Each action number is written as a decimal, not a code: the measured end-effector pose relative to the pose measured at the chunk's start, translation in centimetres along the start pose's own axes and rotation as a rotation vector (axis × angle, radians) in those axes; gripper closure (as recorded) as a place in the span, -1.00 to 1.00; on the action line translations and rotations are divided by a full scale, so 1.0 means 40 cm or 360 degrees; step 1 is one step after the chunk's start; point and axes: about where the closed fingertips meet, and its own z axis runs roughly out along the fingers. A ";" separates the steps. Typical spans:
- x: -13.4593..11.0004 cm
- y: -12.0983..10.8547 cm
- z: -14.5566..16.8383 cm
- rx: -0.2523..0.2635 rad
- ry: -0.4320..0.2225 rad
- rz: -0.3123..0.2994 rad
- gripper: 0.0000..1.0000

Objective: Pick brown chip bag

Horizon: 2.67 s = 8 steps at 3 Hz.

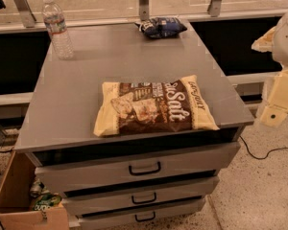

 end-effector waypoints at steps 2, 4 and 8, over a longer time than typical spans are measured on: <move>-0.055 -0.024 0.088 -0.0028 -0.0091 -0.0025 -1.00; -0.181 -0.060 0.291 -0.0131 -0.0296 -0.0035 -1.00; -0.306 -0.084 0.374 -0.0205 -0.0453 0.0043 0.31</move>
Offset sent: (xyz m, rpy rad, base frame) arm 0.0449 0.0420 -0.0537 0.0963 0.0149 0.0626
